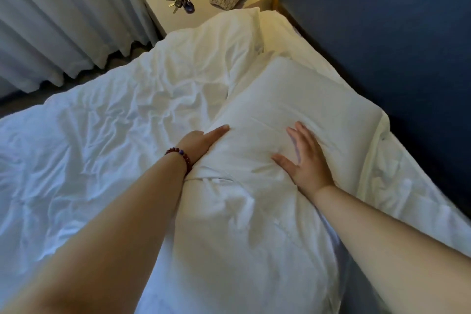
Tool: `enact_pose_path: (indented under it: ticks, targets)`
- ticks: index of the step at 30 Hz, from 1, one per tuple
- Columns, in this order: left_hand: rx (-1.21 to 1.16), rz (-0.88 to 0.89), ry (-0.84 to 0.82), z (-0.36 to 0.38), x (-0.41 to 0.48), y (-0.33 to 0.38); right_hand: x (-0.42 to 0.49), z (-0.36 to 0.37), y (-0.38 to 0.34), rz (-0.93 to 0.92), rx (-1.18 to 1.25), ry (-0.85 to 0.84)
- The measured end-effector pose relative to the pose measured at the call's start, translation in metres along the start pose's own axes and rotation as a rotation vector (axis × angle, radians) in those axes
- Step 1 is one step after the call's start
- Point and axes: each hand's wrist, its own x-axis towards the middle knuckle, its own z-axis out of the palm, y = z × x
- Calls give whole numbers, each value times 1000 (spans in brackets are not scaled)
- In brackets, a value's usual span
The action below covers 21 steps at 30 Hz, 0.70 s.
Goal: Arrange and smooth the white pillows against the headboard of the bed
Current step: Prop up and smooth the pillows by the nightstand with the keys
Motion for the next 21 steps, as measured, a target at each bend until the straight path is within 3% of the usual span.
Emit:
enact_pose_path:
  ticks: [4, 10, 13, 16, 21]
  targets:
    - [-136, 48, 15, 7, -37, 15, -16, -29, -1, 20, 57, -30]
    - [-348, 345, 219, -3, -111, 95, -19, -90, -34, 34, 253, 38]
    - [-210, 512, 385, -25, -146, 151, 7, -122, -66, 15, 428, 34]
    - [5, 661, 572, -44, -174, 194, 45, -155, -110, 38, 759, -9]
    - [298, 674, 628, -20, -183, 223, 77, -207, -141, 230, 1083, -162]
